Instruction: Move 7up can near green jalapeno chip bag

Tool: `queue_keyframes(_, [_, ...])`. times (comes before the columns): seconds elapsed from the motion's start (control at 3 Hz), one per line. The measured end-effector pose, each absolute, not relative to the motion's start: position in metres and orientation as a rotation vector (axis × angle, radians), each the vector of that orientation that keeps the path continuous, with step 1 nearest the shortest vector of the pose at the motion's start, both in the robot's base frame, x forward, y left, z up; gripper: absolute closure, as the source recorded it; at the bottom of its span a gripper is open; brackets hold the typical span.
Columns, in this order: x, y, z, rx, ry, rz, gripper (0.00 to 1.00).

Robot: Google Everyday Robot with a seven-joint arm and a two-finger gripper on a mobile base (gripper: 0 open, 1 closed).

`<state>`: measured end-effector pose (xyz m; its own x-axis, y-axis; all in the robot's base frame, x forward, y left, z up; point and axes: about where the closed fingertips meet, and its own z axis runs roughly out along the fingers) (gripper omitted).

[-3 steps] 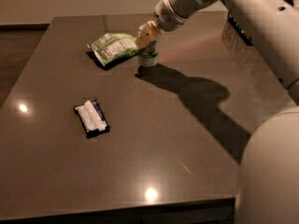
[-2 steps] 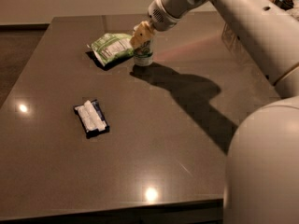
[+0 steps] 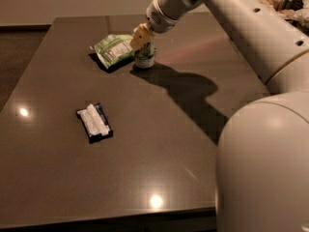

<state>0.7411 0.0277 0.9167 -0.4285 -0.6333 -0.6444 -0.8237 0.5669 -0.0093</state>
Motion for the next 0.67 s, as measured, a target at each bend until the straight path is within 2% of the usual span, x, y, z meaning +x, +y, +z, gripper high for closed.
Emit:
queue_keyframes(0.33, [0.7416, 0.0301, 0.9138, -1.165, 2.201, 0.415, 0.13])
queue_keyframes(0.67, [0.7418, 0.0324, 0.9110, -1.170, 2.203, 0.418, 0.00])
